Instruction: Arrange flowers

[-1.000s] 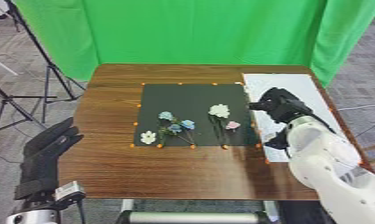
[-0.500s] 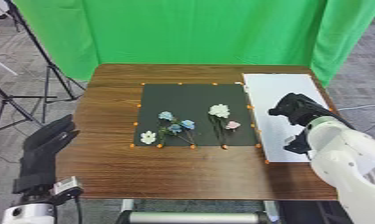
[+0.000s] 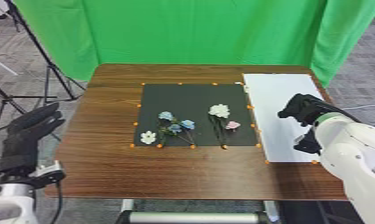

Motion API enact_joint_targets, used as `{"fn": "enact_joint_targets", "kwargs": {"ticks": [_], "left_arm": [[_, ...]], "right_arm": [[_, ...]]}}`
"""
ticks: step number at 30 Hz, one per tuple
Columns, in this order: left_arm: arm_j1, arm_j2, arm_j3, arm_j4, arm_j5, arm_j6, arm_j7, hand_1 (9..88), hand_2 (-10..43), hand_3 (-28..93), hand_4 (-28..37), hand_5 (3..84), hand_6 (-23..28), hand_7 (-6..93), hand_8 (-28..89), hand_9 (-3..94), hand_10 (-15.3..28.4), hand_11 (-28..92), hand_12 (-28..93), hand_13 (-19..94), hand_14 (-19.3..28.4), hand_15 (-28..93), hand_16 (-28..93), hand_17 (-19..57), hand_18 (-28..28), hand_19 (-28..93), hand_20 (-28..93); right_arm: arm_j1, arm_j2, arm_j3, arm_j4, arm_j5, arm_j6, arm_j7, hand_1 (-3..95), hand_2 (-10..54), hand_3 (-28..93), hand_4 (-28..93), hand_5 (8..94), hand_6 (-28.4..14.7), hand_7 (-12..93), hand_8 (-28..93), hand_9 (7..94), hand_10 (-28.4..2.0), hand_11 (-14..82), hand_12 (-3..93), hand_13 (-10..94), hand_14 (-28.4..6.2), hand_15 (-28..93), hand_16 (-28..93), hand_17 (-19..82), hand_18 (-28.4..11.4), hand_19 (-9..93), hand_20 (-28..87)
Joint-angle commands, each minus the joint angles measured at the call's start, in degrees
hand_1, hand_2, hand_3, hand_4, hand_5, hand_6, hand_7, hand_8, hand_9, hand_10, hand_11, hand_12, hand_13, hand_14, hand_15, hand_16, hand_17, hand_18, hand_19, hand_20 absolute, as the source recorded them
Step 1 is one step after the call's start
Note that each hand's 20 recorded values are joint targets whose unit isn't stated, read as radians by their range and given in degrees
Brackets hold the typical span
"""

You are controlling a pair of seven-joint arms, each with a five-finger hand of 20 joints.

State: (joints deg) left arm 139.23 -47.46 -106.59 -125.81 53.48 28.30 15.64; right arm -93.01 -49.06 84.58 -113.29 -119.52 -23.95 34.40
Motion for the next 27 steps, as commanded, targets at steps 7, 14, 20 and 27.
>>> {"fn": "enact_joint_targets", "kwargs": {"ticks": [7, 14, 20, 27], "left_arm": [[-0.81, -2.03, -0.29, 0.30, -4.43, -2.54, 2.42, 26.4, 2.9, 82, -18.6, 40.5, 10.4, 15.3, -10, 34.0, 19.8, 36, 7, 22, 25.9, 63, -17, -10.3, 21.3, 58, 5], [-0.22, -2.90, 0.19, 0.03, -5.64, -1.77, 4.50, 26.4, 2.8, 82, -18.7, 40.3, 10.2, 15.2, -10, 34.0, 19.8, 36, 7, 22, 26.0, 63, -17, -10.3, 21.4, 58, 4], [-0.21, -3.19, 1.18, 0.06, -6.06, -1.23, 5.58, 26.4, 2.8, 82, -18.6, 39.5, 9.5, 15.4, -10, 33.0, 19.2, 35, 7, 22, 25.8, 62, -17, -10.3, 21.3, 57, 4], [-0.11, -3.70, 1.70, 0.09, -6.11, -0.88, 6.12, 26.5, 2.8, 82, -18.8, 39.2, 9.3, 15.6, -11, 32.7, 19.0, 35, 7, 22, 25.7, 62, -17, -10.3, 21.3, 57, 4]], "right_arm": [[-3.09, 0.31, 1.68, -1.08, 0.40, 4.42, 1.27, 22.4, 8.5, 81, -23, 54.8, -7.9, 14, -11, 57.6, -21.7, 20.5, 15.1, 51, -21.4, 62, 10, 14, -28.4, 71, -2], [-3.71, 0.80, 1.62, -0.44, 0.31, 6.95, 1.61, 22.3, 8.4, 82, -23, 54.5, -7.9, 14, -11, 57.0, -21.7, 20.5, 15.1, 51, -21.3, 62, 10, 14, -28.4, 71, -1], [-4.13, 1.73, 1.01, 0.54, 2.81, 11.97, 2.35, 21.8, 8.2, 82, -23, 53.1, -8.2, 14, -11, 53.6, -22.2, 19.5, 14.9, 47, -22.0, 58, 8, 14, -28.4, 70, -2], [-4.65, 1.93, 1.34, 0.94, 5.40, 15.46, 2.88, 17.2, 11.2, 81, -24, 49.5, -9.7, 13, -10, 46.9, -23.9, 16.0, 14.0, 41, -23.8, 53, 6, 12, -28.4, 68, -3]]}}
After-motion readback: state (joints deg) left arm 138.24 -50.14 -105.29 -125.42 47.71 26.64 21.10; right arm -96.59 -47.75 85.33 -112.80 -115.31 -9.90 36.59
